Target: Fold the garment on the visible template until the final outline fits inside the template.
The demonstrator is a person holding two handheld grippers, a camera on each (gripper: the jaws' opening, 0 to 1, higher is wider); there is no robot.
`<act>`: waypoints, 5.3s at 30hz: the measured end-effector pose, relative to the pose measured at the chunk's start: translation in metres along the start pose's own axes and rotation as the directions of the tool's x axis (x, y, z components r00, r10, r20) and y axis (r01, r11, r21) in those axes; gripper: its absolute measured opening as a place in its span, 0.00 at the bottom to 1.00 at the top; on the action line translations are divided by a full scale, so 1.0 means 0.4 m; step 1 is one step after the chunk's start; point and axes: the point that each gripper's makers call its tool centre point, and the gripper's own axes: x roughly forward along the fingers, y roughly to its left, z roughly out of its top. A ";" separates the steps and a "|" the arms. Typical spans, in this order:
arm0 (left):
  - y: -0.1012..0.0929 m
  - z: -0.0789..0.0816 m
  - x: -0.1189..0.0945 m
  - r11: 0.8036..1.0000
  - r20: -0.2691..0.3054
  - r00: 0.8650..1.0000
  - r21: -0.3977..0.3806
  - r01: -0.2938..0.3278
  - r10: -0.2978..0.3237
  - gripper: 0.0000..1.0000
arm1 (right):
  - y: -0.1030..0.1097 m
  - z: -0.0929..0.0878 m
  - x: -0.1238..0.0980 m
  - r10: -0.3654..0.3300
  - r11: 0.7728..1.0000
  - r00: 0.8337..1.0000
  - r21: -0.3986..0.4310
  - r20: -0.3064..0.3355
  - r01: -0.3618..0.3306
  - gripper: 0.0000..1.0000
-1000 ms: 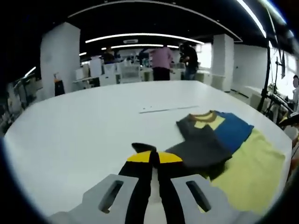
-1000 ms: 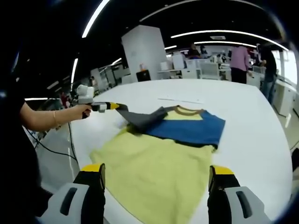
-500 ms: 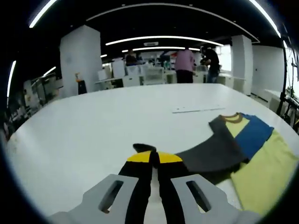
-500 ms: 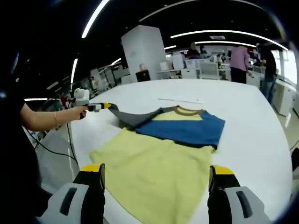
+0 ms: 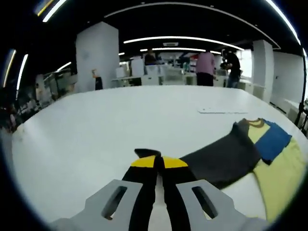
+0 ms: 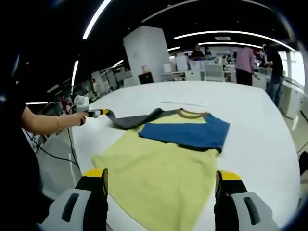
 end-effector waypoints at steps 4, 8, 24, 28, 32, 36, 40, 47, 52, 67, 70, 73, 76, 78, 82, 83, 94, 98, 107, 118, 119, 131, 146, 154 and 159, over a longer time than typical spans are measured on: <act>0.040 -0.020 0.007 0.999 -0.016 0.999 -0.014 -0.034 0.034 0.00 | -0.002 -0.002 -0.001 -0.005 1.000 1.000 0.003 -0.003 0.005 0.91; 0.062 -0.044 0.004 0.998 -0.023 0.998 -0.039 -0.053 0.052 0.00 | -0.003 -0.003 -0.003 -0.010 1.000 1.000 0.006 -0.002 0.010 0.91; 0.111 -0.144 0.007 0.995 -0.117 0.990 -0.052 -0.082 0.076 0.02 | -0.009 -0.010 -0.010 -0.026 0.999 1.000 0.018 -0.005 0.027 0.91; 0.098 -0.162 -0.010 0.994 -0.141 0.986 -0.061 -0.094 0.084 0.04 | -0.008 -0.011 -0.012 -0.029 0.999 1.000 0.018 -0.007 0.029 0.91; 0.083 -0.176 -0.035 0.993 -0.169 0.981 -0.061 -0.101 0.090 0.11 | -0.008 -0.013 -0.015 -0.032 0.999 0.999 0.021 -0.007 0.032 0.91; 0.072 -0.171 -0.052 0.992 -0.161 0.983 -0.071 -0.101 0.088 0.25 | -0.006 -0.015 -0.016 -0.033 0.999 0.999 0.023 -0.005 0.033 0.91; 0.069 -0.171 -0.062 0.992 -0.166 0.982 -0.065 -0.105 0.094 0.27 | -0.006 -0.019 -0.017 -0.033 0.999 0.999 0.024 -0.009 0.033 0.91; 0.073 -0.185 -0.071 0.989 -0.183 0.978 -0.087 -0.121 0.103 0.23 | -0.014 -0.021 -0.020 -0.040 0.999 0.999 0.030 -0.006 0.040 0.91; 0.074 -0.184 -0.064 0.988 -0.184 0.978 -0.097 -0.117 0.098 0.18 | -0.015 -0.021 -0.020 -0.043 0.999 0.999 0.033 -0.007 0.043 0.91; 0.079 -0.187 -0.055 0.976 -0.236 0.963 -0.140 -0.170 0.134 0.01 | -0.010 -0.005 -0.023 -0.042 0.999 0.999 0.030 0.027 0.041 0.91; 0.082 -0.188 -0.051 0.980 -0.231 0.965 -0.122 -0.157 0.126 0.00 | -0.008 0.004 -0.030 -0.038 0.999 0.998 0.028 0.043 0.037 0.93; 0.090 -0.187 -0.051 0.980 -0.226 0.964 -0.107 -0.167 0.140 0.00 | 0.000 0.008 -0.035 -0.036 0.999 0.998 0.024 0.051 0.035 0.95; 0.084 -0.185 -0.046 0.981 -0.220 0.969 -0.125 -0.146 0.116 0.00 | 0.003 0.017 -0.038 -0.028 1.000 0.997 0.009 0.070 0.027 0.96; 0.082 -0.183 -0.045 0.985 -0.217 0.971 -0.115 -0.131 0.104 0.00 | 0.008 0.017 -0.040 -0.018 1.000 0.997 0.002 0.073 0.018 0.97; 0.081 -0.178 -0.044 0.989 -0.214 0.973 -0.094 -0.115 0.093 0.00 | 0.017 0.012 -0.038 -0.019 1.000 0.998 -0.005 0.065 0.019 0.98; 0.082 -0.175 -0.045 0.989 -0.211 0.973 -0.089 -0.116 0.095 0.00 | 0.017 0.011 -0.038 -0.017 1.000 0.998 -0.003 0.066 0.018 0.98; 0.074 -0.182 -0.062 0.987 -0.243 0.964 -0.095 -0.133 0.106 0.00 | 0.019 0.003 -0.041 -0.015 1.000 0.998 0.003 0.064 0.015 0.99; 0.071 -0.179 -0.069 0.986 -0.239 0.965 -0.102 -0.132 0.104 0.00 | 0.017 -0.001 -0.041 -0.015 1.000 0.998 -0.002 0.053 0.015 0.99; 0.041 -0.140 -0.077 0.973 -0.191 0.980 -0.206 -0.102 0.062 0.00 | 0.038 -0.007 -0.038 0.005 1.000 0.999 -0.014 0.046 -0.005 0.99; -0.021 -0.088 -0.067 0.980 -0.147 0.989 -0.200 -0.015 -0.015 0.00 | 0.024 -0.011 -0.037 0.008 1.000 0.999 -0.016 0.051 -0.007 0.99; -0.029 -0.087 -0.065 0.980 -0.148 0.989 -0.199 -0.009 -0.021 0.00 | 0.024 -0.012 -0.037 0.010 1.000 0.999 -0.015 0.051 -0.009 0.99; -0.097 -0.039 -0.040 0.979 -0.101 0.989 -0.185 0.084 -0.104 0.00 | 0.033 -0.014 -0.032 0.023 1.000 0.998 -0.011 0.055 -0.023 0.99; -0.209 0.037 -0.030 0.969 -0.037 0.979 -0.156 0.190 -0.198 0.00 | 0.046 -0.007 -0.028 0.023 1.000 0.998 -0.014 0.052 -0.023 0.99; -0.268 0.070 -0.028 0.956 -0.008 0.968 -0.163 0.246 -0.250 0.00 | 0.060 -0.004 -0.030 0.024 0.999 0.998 -0.025 0.050 -0.022 0.99; -0.308 0.086 -0.027 0.949 0.003 0.960 -0.154 0.276 -0.279 0.00 | 0.062 0.001 -0.032 0.022 0.999 0.998 -0.025 0.057 -0.021 0.99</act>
